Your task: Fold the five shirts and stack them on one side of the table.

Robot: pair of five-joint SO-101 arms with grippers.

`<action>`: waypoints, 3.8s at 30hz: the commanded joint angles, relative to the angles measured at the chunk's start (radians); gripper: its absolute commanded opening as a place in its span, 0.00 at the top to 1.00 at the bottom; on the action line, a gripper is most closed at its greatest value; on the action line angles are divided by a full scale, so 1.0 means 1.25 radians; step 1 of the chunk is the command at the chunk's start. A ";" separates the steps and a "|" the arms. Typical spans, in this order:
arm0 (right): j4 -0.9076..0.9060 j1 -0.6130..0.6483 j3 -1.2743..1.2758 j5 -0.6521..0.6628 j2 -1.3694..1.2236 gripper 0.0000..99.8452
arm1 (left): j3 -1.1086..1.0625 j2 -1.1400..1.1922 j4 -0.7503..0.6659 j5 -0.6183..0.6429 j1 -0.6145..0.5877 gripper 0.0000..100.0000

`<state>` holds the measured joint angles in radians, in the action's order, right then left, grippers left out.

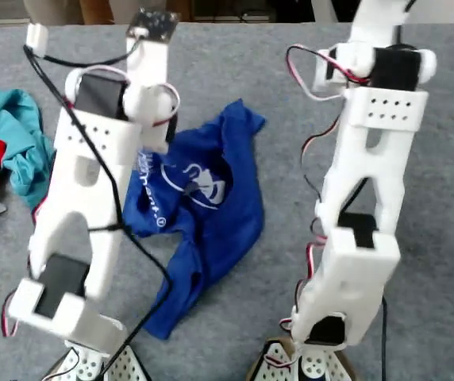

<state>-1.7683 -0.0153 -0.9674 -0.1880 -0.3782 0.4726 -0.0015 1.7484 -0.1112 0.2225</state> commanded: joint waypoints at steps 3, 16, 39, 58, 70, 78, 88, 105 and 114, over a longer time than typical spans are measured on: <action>-0.011 0.063 0.343 -0.027 0.202 0.80 | -0.106 -0.131 0.009 0.081 -0.059 0.79; 0.091 0.263 0.457 -0.131 0.114 0.80 | -0.177 -0.214 0.007 0.168 -0.227 0.68; 0.006 0.373 0.007 -0.195 -0.310 0.80 | -0.275 -0.126 0.007 0.168 -0.277 0.68; -0.014 0.160 -0.110 -0.152 -0.466 0.99 | -0.468 -0.364 0.007 0.167 -0.279 0.70; -0.015 -0.048 0.222 -0.108 -0.230 0.99 | -0.475 -0.379 -0.074 0.088 -0.284 0.70; -0.012 -0.203 0.525 -0.077 -0.064 0.99 | -0.532 -0.377 -0.163 0.090 -0.247 0.70; -0.011 -0.333 0.721 0.090 0.048 0.99 | -0.566 -0.377 -0.162 0.096 -0.176 0.70; -0.014 -0.472 0.681 0.383 0.062 0.94 | -0.559 -0.376 -0.216 0.239 -0.174 0.70; -0.014 -0.466 0.703 0.382 0.277 0.78 | -0.579 -0.315 -0.459 0.188 -0.169 0.70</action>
<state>-1.7637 -0.5861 -0.0683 0.2800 -0.1803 -0.2532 -0.4266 1.2727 0.1281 0.0000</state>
